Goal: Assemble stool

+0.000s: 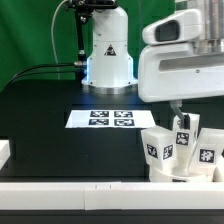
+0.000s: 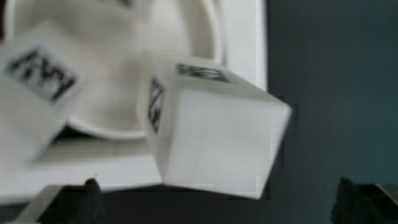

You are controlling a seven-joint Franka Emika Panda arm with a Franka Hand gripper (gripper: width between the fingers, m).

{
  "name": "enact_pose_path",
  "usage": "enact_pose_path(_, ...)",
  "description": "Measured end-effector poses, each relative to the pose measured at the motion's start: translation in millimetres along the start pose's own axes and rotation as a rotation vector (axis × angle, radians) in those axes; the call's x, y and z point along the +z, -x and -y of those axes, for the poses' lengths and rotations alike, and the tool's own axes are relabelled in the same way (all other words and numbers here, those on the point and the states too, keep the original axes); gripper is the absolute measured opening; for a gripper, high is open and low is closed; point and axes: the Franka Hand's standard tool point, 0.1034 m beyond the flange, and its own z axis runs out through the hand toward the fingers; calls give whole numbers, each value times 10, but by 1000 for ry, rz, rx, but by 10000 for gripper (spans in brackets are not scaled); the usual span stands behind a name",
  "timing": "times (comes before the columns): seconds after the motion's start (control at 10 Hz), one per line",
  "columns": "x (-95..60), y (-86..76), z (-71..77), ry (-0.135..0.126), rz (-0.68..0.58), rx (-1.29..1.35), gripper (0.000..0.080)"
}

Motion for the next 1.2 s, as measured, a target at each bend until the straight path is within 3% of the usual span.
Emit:
enact_pose_path(0.2,35,49,108,26,106,-320,649)
enact_pose_path(0.5,34,8,44,37,99,-476,649)
enact_pose_path(0.7,81,14,33,78,108,-854,649)
enact_pose_path(1.0,275,87,-83,79,156,-1147,649)
enact_pose_path(1.2,275,69,-160,86,153,-1108,649)
